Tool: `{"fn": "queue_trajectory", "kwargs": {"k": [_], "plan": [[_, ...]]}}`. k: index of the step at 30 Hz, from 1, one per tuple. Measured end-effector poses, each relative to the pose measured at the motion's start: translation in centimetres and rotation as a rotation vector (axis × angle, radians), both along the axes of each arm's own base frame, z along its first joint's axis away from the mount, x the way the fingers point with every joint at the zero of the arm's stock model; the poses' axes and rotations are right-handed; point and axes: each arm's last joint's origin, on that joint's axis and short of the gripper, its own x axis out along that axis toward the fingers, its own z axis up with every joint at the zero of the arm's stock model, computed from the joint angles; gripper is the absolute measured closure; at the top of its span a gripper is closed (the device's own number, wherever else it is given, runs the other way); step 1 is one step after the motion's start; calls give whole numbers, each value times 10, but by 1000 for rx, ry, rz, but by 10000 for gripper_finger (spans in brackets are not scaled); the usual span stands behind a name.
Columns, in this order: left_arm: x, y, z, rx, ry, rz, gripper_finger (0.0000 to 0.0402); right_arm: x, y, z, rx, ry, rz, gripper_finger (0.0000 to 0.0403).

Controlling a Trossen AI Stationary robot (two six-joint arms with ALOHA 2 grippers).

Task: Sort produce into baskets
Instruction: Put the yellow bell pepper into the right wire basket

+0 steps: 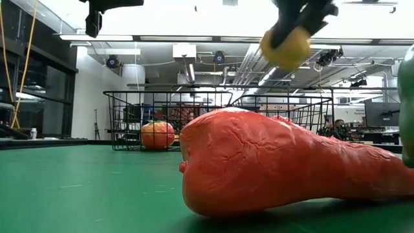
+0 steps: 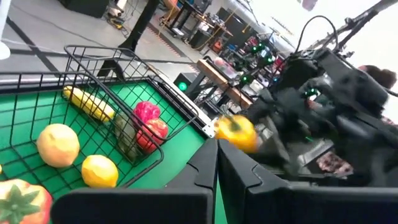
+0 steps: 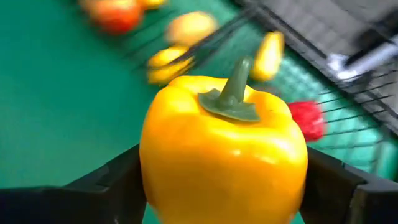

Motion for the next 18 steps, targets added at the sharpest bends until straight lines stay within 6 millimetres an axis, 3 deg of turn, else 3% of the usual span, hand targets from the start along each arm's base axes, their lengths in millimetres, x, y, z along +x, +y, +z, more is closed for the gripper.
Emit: {"fn": "queue_trajectory", "kwargs": {"k": [4, 9, 13, 18], "plan": [[0, 0, 0, -32, -17, 3, 402, 14, -67, -5, -4, 42, -166, 96], [1, 0, 6, -66, -77, -8, 401, 13, -135, -8, 38, 40, -356, 93], [1, -1, 11, -61, -128, -26, 402, 10, -160, -8, 44, 57, -397, 92], [1, -1, 15, -61, -166, -26, 402, 17, -180, -4, -20, 43, -306, 92]]}}
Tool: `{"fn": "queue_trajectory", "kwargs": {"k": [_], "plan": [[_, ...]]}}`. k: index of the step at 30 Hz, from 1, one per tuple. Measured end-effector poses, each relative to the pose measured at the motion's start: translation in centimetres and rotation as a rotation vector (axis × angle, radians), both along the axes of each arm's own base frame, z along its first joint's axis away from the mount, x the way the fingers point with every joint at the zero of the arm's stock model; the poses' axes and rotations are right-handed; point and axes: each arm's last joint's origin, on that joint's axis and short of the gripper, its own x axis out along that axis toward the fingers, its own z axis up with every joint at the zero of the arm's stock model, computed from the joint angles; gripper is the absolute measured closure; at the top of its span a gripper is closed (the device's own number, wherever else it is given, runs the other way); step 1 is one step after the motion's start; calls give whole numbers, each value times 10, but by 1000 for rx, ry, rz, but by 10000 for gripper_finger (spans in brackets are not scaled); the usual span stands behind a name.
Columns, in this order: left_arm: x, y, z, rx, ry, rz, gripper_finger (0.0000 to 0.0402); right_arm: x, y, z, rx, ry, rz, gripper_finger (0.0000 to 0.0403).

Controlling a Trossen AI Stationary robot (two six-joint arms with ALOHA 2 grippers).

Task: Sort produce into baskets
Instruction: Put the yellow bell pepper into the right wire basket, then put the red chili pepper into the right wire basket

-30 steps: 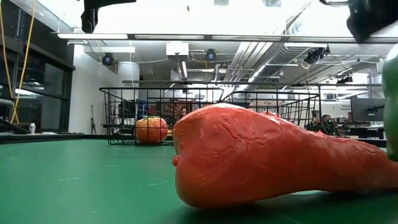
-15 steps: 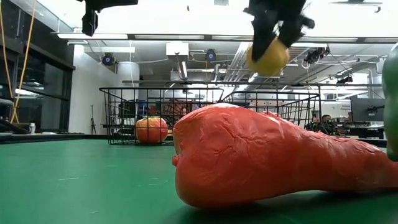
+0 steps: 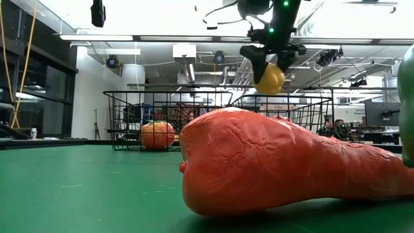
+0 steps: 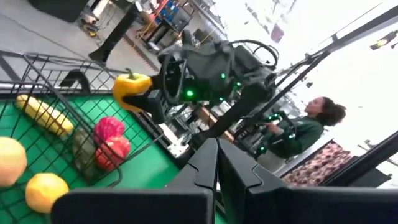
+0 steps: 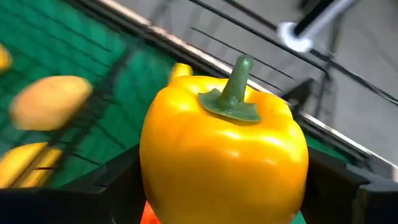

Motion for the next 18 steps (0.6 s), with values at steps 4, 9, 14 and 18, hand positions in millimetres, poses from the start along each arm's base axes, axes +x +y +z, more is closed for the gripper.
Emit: {"fn": "queue_trajectory", "kwargs": {"k": [4, 9, 14, 18], "plan": [[0, 0, 0, 6, 1, 0, 402, 6, -14, 3, 31, -58, 80, 90], [0, 0, 0, 7, 2, 0, 401, 4, -31, 4, 95, -111, 94, 56], [0, 0, 0, 16, 5, 1, 402, -4, -48, 3, 126, -118, 53, 10], [0, 0, 0, 39, 14, 2, 401, -15, -49, 11, 101, -104, 26, 21]]}}
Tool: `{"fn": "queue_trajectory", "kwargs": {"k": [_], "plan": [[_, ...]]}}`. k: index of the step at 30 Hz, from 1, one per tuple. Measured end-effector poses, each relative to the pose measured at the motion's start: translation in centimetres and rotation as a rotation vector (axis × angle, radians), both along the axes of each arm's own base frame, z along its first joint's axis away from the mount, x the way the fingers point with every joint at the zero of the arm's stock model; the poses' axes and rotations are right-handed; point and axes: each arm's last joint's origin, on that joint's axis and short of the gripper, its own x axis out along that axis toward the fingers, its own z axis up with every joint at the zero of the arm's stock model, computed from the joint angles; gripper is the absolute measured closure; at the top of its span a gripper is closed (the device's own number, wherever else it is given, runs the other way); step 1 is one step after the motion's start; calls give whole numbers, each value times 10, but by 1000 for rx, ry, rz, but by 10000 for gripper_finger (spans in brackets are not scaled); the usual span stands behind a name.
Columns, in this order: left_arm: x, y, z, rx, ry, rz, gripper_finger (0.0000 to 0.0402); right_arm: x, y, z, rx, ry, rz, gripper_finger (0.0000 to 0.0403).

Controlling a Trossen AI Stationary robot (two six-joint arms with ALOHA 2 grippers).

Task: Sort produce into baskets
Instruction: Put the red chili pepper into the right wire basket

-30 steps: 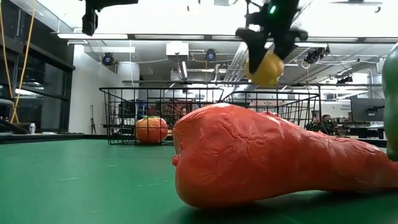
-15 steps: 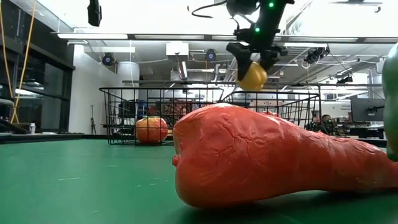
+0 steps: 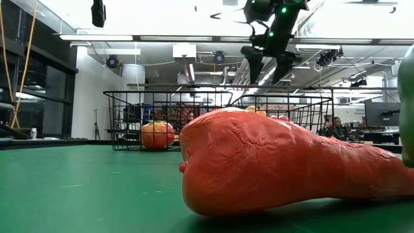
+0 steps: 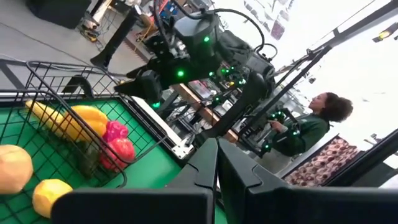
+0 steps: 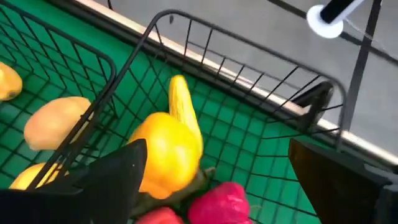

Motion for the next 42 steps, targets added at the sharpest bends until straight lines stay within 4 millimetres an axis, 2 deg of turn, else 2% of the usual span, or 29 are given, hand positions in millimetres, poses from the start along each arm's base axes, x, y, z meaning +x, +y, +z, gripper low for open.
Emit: {"fn": "queue_trajectory", "kwargs": {"k": [4, 7, 12, 16, 18, 21, 26, 32, 35, 39, 42], "plan": [[4, -1, 0, 33, 0, -4, 402, -11, 10, 17, 17, -36, 68, 20], [13, -5, 1, 96, 14, -65, 402, -20, 29, 31, 55, -85, 134, 20], [49, -19, 14, 259, 145, -229, 400, -32, 77, 48, 90, -114, 245, 20], [87, -33, 13, 422, 439, -375, 377, -42, 121, 54, 115, -121, 299, 20], [104, -41, 6, 493, 598, -457, 355, -49, 143, 56, 112, -116, 302, 20], [128, -54, -9, 560, 745, -558, 310, -62, 171, 55, 108, -107, 275, 20], [159, -78, -41, 540, 829, -682, 230, -80, 206, 50, 125, -118, 193, 20], [175, -107, -76, 425, 829, -792, 159, -92, 238, 48, 191, -223, 139, 20], [183, -127, -91, 364, 771, -843, 135, -96, 253, 46, 237, -261, 110, 20], [185, -157, -108, 236, 716, -881, 117, -102, 274, 40, 264, -256, 139, 20], [180, -177, -115, 210, 743, -817, 116, -107, 287, 33, 252, -225, 150, 20]]}}
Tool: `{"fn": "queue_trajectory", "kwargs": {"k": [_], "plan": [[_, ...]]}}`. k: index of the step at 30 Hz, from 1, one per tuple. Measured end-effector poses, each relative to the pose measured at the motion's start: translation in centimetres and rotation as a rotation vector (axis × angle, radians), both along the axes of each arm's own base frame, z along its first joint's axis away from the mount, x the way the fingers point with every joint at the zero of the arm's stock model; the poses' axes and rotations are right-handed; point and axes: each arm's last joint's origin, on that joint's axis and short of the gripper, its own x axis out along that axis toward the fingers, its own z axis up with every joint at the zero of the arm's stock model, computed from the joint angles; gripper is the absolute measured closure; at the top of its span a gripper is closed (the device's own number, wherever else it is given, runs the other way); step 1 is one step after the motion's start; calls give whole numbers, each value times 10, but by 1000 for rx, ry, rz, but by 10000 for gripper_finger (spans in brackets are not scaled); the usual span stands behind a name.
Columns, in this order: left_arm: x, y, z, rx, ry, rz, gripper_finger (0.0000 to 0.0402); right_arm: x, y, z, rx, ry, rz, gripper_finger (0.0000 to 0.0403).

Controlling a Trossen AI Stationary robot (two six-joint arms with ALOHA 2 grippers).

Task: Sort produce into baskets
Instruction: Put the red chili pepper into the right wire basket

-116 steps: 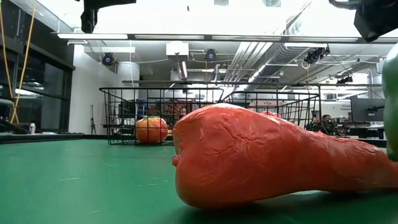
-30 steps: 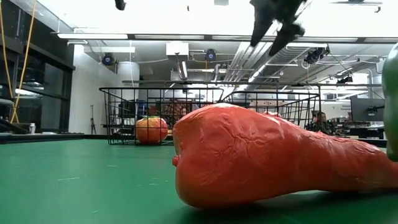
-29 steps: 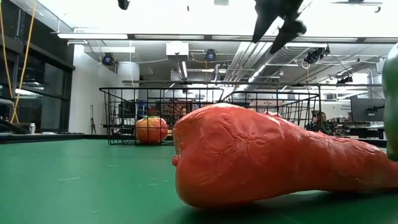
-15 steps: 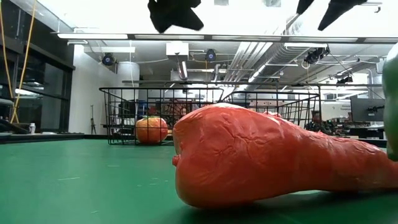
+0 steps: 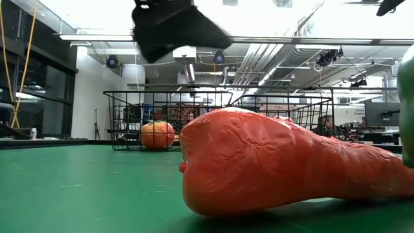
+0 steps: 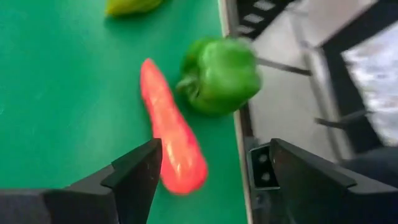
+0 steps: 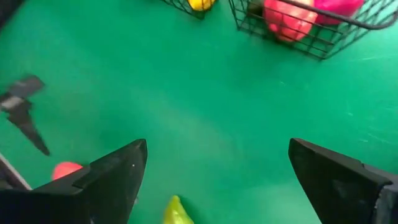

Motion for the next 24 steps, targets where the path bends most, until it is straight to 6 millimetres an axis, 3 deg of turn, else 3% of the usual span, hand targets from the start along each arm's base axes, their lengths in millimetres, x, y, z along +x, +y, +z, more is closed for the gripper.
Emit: {"fn": "queue_trajectory", "kwargs": {"k": [7, 12, 24], "plan": [[8, -29, -4, 164, -4, 163, 115, -7, 17, -16, -101, 98, 7, 20], [19, -37, -23, 277, 50, 155, 115, -3, 22, -22, -155, 118, 35, 20], [30, -45, -56, 271, 118, 99, 117, -1, 21, -22, -230, 88, 73, 20]]}}
